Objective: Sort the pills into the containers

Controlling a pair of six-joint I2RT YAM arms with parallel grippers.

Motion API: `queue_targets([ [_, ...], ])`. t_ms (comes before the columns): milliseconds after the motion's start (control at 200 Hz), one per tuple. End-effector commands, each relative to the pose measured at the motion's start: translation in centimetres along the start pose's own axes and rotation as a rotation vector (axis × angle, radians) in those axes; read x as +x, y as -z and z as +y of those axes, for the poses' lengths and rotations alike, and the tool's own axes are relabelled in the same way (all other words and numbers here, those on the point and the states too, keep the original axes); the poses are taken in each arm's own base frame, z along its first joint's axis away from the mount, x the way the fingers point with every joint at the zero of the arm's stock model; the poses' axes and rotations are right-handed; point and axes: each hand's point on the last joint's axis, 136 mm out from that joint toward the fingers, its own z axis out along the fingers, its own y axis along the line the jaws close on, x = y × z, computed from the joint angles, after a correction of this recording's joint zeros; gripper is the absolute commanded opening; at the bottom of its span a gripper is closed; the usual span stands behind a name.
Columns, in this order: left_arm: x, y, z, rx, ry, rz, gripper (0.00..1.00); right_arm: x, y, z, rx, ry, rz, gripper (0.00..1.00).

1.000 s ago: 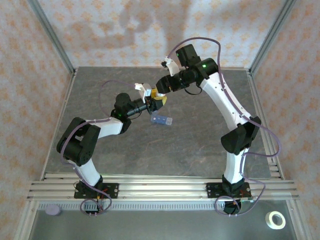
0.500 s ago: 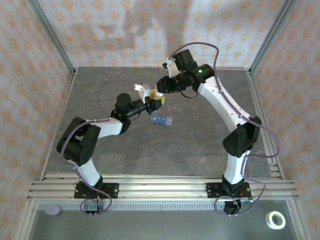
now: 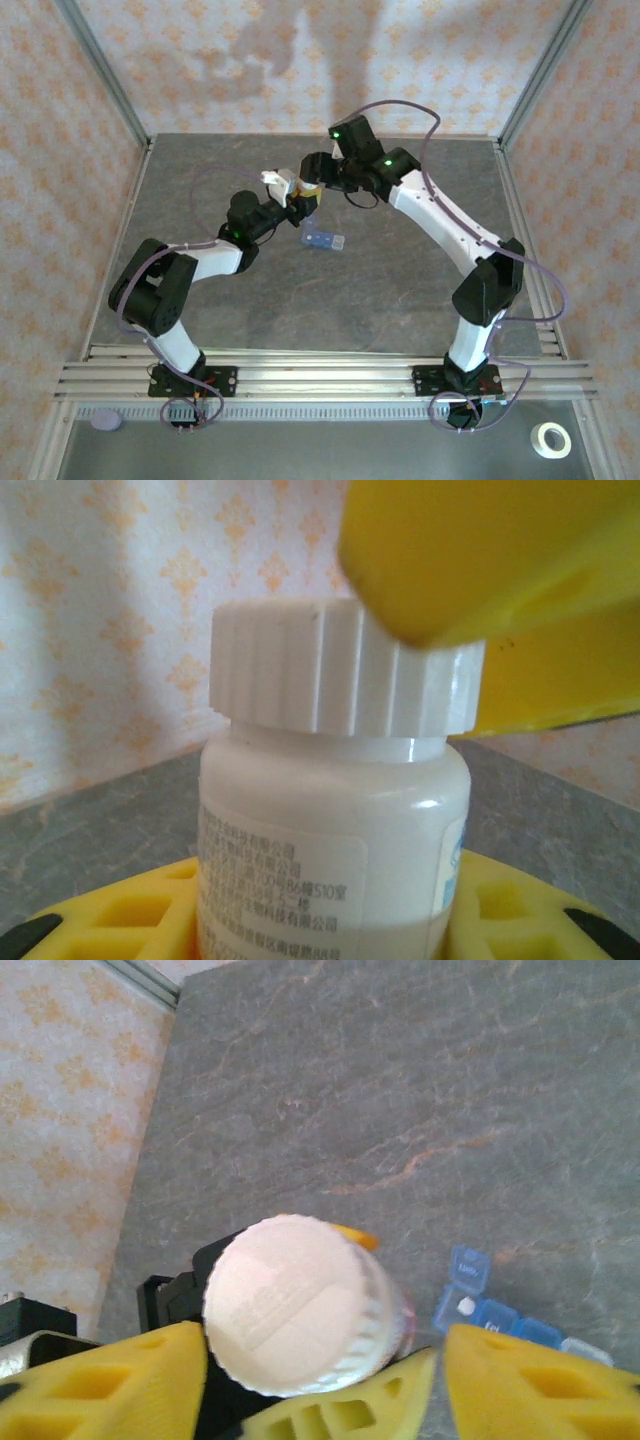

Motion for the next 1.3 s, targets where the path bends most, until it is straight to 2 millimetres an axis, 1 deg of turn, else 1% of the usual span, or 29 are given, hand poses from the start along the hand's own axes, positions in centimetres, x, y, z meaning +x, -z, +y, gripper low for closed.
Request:
queue_targets([
  [0, -4.1, 0.4, -0.3, -0.008, -0.058, -0.122, 0.0, -2.6, 4.8, 0.0, -0.037, 0.014, -0.072, 0.73],
  [70, -4.1, 0.5, -0.4, 0.002, -0.057, -0.123, 0.0, -2.8, 6.7, 0.2, -0.076, 0.073, -0.069, 0.77],
  [140, -4.3, 0.4, -0.8, 0.023, -0.06, -0.125, 0.0, -2.6, 7.9, 0.0, -0.079, 0.147, -0.063, 0.79],
  [205, -4.3, 0.4, -1.4, 0.056, -0.058, -0.124, 0.0, -2.4, 8.4, -0.3, -0.101, 0.197, -0.038, 0.79],
  [270, -4.4, 0.4, -2.2, 0.108, -0.055, -0.126, 0.0, -2.1, 8.6, 0.3, -0.152, 0.263, -0.005, 0.79],
  [360, -4.8, 0.3, -3.4, 0.182, -0.032, -0.128, 0.0, -1.6, 8.3, 1.0, -0.188, 0.363, 0.053, 0.79],
  [480, -5.1, 0.2, -4.3, 0.242, 0.003, -0.129, 0.0, -1.5, 7.3, 1.4, -0.205, 0.403, 0.118, 0.8],
  [621, -5.1, 0.0, -4.6, 0.267, 0.021, -0.123, 0.0, -1.5, 6.2, 1.8, -0.219, 0.414, 0.164, 0.8],
  [881, -5.0, -0.1, -4.7, 0.281, 0.034, -0.114, 0.0, 0.1, 4.8, 2.6, -0.214, 0.458, 0.22, 0.79],
  [1011, -5.1, -0.1, -4.8, 0.284, 0.035, -0.114, 0.0, 0.6, 4.2, 2.3, -0.204, 0.46, 0.242, 0.74],
  [1291, -5.0, -0.2, -4.8, 0.291, 0.041, -0.111, 0.0, 0.6, 3.9, 2.1, -0.19, 0.45, 0.243, 0.55],
])
